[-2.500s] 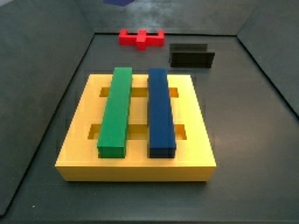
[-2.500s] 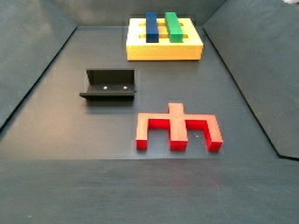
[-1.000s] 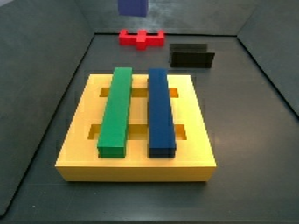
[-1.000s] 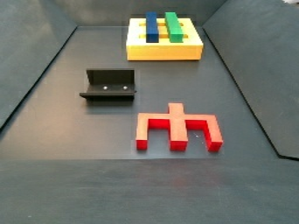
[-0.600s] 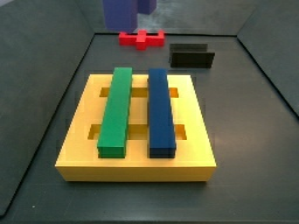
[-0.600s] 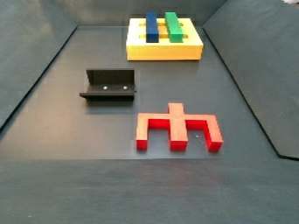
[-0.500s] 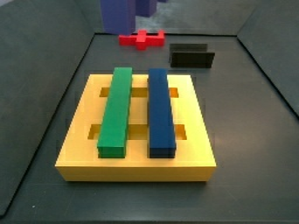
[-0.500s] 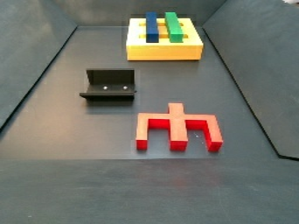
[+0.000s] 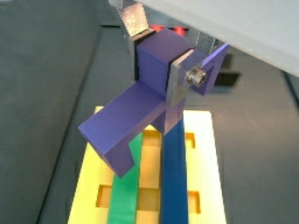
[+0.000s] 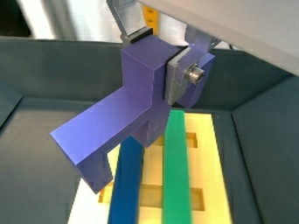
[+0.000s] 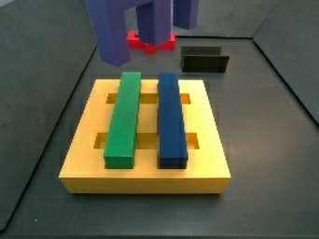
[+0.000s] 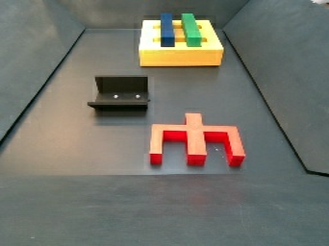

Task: Pick up the purple object. Move up. Move to above the board. Insert the purple object.
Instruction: Insert the purple object.

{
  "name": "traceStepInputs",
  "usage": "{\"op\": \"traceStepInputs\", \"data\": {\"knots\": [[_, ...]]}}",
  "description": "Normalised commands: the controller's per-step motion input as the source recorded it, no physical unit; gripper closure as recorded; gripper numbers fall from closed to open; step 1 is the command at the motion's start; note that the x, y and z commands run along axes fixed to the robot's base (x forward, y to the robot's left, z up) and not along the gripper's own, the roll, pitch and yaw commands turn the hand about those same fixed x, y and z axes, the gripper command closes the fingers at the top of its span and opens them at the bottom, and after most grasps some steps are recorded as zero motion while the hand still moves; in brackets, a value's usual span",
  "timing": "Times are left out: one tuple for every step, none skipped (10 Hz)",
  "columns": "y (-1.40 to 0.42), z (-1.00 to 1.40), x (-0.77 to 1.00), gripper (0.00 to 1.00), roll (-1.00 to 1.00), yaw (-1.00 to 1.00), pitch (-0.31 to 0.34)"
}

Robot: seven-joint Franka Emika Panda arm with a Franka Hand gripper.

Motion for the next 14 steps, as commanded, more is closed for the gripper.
{"op": "traceStepInputs", "data": {"knots": [[-0.11, -0.24, -0.03, 1.00, -0.13, -0.94, -0.223], [-0.12, -0.11, 0.00, 1.00, -0.09, -0.98, -0.103], [-0.11, -0.03, 0.00, 1.00, -0.01, -1.00, 0.000], [-0.09, -0.05, 0.00, 1.00, 0.00, -1.00, 0.000], [-0.07, -0.09, 0.00, 1.00, 0.00, -1.00, 0.000], [-0.03, -0.11, 0.00, 1.00, 0.03, -1.00, 0.033], [0.00, -0.14, -0.07, 1.00, 0.12, -1.00, 0.076], [0.00, -0.11, -0.12, 1.00, 0.15, -0.93, 0.131], [0.00, -0.08, -0.14, 1.00, 0.17, -0.87, 0.157], [-0.05, 0.00, -0.18, 1.00, 0.20, -0.77, 0.219], [-0.08, 0.00, -0.19, 1.00, 0.22, -0.73, 0.243], [-0.14, -0.03, -0.20, 1.00, 0.25, -0.69, 0.236], [-0.29, -0.15, -0.15, 1.00, 0.28, -0.69, 0.179], [-0.47, -0.40, 0.08, 1.00, 0.12, -0.42, 0.167]]}}
